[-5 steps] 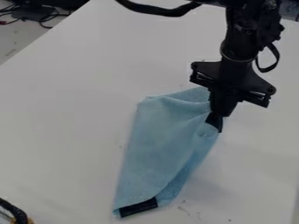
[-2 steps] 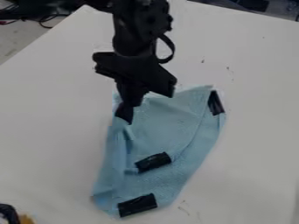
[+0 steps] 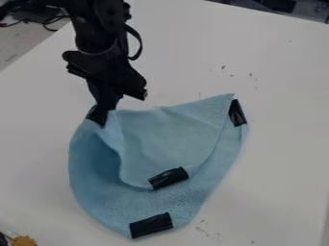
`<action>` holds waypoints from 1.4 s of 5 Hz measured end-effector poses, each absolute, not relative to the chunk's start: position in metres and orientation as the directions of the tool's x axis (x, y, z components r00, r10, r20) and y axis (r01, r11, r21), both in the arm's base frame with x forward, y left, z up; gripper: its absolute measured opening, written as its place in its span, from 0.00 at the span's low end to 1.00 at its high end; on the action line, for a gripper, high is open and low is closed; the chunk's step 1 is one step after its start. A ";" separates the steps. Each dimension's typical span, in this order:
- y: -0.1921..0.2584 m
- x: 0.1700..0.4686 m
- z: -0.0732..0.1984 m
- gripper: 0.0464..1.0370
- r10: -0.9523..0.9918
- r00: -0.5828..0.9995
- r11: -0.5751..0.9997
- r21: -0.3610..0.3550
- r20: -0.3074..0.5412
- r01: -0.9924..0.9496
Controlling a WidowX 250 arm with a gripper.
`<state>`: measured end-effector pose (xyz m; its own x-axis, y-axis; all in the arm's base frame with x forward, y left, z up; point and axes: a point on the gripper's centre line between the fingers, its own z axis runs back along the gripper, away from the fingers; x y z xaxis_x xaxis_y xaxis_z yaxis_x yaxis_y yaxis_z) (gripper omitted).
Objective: Unfold the cloth from top right to bottom left
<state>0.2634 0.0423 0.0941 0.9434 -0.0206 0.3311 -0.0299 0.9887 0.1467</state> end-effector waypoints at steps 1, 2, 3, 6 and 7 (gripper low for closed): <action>0.054 0.272 0.081 0.07 -0.056 0.950 0.992 0.127 0.308 0.017; 0.064 0.280 0.070 0.26 -0.090 0.949 0.990 0.134 0.302 0.052; 0.071 0.285 0.075 0.56 -0.118 0.952 0.986 0.147 0.283 0.078; 0.093 0.280 0.111 0.96 -0.175 0.980 0.962 0.231 0.099 0.149; 0.078 0.283 0.115 0.96 -0.190 0.971 0.958 0.244 0.145 0.151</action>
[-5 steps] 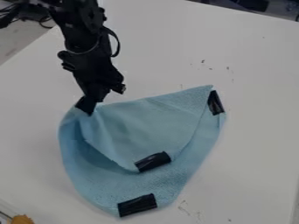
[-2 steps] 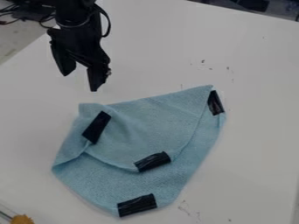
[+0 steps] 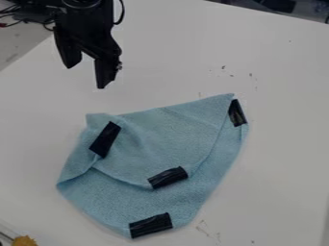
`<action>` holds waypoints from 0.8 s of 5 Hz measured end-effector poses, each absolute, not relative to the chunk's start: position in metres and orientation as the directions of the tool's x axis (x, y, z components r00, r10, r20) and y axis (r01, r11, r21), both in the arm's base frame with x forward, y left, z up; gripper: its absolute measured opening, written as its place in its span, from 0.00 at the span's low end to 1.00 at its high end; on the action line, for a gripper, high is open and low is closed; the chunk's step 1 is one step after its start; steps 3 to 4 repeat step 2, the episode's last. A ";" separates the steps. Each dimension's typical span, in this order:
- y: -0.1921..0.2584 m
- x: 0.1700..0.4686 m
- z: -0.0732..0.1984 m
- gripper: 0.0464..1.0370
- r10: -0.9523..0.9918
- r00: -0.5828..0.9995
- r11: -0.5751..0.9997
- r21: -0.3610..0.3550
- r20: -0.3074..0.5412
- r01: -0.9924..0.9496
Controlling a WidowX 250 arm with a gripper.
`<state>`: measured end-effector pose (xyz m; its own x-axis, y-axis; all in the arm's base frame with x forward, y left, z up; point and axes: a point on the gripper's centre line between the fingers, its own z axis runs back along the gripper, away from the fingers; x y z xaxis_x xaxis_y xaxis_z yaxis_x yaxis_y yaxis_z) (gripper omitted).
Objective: Unfold the cloth from top right to bottom left
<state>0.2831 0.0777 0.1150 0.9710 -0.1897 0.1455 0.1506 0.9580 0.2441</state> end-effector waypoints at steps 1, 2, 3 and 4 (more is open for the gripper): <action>0.038 0.293 0.109 0.96 -0.223 0.953 0.954 0.244 0.205 0.171; 0.043 0.293 0.110 0.96 -0.205 0.956 0.958 0.245 0.211 0.152; 0.043 0.293 0.110 0.96 -0.205 0.956 0.958 0.245 0.211 0.152; 0.043 0.293 0.110 0.96 -0.205 0.956 0.958 0.245 0.211 0.152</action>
